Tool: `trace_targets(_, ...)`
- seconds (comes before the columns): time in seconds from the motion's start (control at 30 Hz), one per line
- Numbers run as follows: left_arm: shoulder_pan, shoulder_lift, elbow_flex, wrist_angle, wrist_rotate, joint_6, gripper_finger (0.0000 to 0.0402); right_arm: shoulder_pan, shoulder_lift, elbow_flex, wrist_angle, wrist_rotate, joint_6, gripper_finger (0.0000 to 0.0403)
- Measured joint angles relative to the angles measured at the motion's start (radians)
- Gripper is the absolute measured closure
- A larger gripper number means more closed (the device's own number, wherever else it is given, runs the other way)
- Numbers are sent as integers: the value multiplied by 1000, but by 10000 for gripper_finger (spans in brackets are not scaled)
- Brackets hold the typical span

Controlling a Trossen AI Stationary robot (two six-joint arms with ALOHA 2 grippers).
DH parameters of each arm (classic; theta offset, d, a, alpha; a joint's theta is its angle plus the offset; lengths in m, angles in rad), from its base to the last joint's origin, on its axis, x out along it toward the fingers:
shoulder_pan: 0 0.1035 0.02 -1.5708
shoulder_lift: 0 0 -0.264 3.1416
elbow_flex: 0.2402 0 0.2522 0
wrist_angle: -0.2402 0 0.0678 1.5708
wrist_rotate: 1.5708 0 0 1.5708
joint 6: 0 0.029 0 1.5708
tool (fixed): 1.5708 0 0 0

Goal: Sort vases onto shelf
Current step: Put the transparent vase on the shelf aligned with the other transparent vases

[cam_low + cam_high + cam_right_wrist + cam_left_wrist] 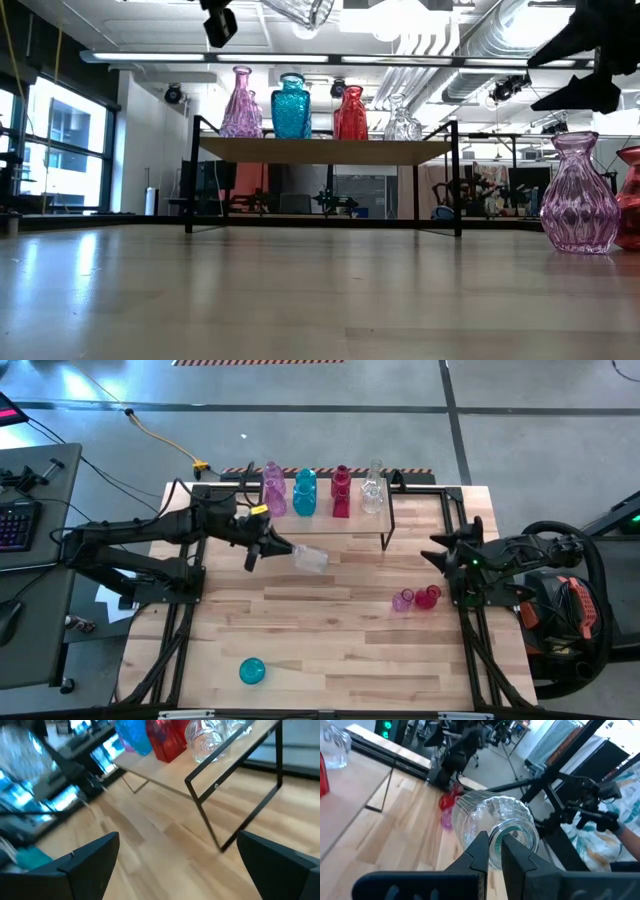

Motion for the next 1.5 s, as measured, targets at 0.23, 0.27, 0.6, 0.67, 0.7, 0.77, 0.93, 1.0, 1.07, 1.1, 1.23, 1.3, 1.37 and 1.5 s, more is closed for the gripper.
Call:
trace_targets(0.23,26,0,0,22,-3,0,385,0,3,0,-4,42,-60,16)
trace_targets(0.27,28,0,0,24,-3,0,385,0,4,0,-4,43,-38,16)
trace_targets(0.6,29,0,0,21,-8,-25,385,0,40,0,160,164,180,16)
trace_targets(0.67,35,0,0,20,-7,-24,385,0,58,0,270,161,137,16)
trace_targets(0.7,39,0,0,18,-7,-24,385,0,74,0,343,157,94,16)
trace_targets(0.77,49,0,0,18,-8,-20,385,0,121,0,503,155,-19,16)
trace_targets(0.93,70,0,0,18,-8,-15,385,0,267,23,825,156,-241,16)
trace_targets(1.0,74,0,0,17,-8,-15,385,0,324,50,857,190,-240,16)
trace_targets(1.07,74,0,0,17,-8,-15,385,0,380,78,856,262,-233,16)
trace_targets(1.1,74,0,0,16,-8,-15,385,0,407,91,855,305,-234,16)
trace_targets(1.23,74,0,0,16,-4,-15,385,0,507,149,844,478,-231,16)
trace_targets(1.3,74,0,0,16,-4,-16,385,0,542,180,825,537,-208,16)
trace_targets(1.37,73,0,0,16,-4,-17,385,0,564,204,804,555,-172,16)
trace_targets(1.5,73,0,0,11,5,-26,385,0,594,226,794,528,-26,16)
